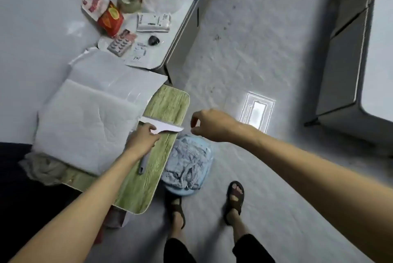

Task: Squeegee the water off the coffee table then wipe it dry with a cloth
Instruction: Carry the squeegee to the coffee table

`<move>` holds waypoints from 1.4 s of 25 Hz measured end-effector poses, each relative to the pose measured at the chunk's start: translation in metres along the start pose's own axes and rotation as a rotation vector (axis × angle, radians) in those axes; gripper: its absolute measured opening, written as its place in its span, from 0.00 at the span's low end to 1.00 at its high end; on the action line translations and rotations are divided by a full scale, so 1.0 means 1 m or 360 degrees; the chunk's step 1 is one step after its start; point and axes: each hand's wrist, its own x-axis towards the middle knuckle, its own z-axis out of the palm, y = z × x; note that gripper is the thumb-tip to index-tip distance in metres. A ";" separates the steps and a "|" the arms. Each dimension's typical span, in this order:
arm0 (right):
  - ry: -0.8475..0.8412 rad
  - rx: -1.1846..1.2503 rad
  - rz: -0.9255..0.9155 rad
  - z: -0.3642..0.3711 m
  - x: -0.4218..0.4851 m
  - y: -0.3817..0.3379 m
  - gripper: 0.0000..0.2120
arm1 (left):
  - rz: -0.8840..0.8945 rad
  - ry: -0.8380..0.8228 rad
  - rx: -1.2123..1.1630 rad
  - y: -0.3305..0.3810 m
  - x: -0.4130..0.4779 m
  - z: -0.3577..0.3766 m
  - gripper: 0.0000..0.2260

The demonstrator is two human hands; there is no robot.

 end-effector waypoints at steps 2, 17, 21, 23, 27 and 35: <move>0.0022 0.0095 0.0088 0.037 0.043 0.007 0.11 | -0.0050 0.0066 0.0058 -0.030 0.048 0.023 0.15; 0.0047 0.0345 0.0534 0.155 0.102 0.050 0.11 | 0.0034 -0.0370 0.0362 -0.100 0.143 0.091 0.13; 0.0132 0.0395 0.0639 0.111 0.047 0.059 0.13 | 0.0331 -0.0671 -0.0014 -0.008 0.097 0.070 0.08; 0.0182 0.0433 0.0632 0.087 0.015 0.061 0.16 | 0.0387 -0.0803 -0.0252 0.047 0.068 0.063 0.08; 0.0342 0.0645 0.0628 0.019 -0.064 0.068 0.24 | 0.0533 -0.0895 -0.0510 0.180 -0.008 0.044 0.10; 0.0782 0.0567 0.0523 -0.137 -0.211 0.164 0.08 | 0.0862 -0.0680 -0.0288 0.423 -0.131 0.034 0.07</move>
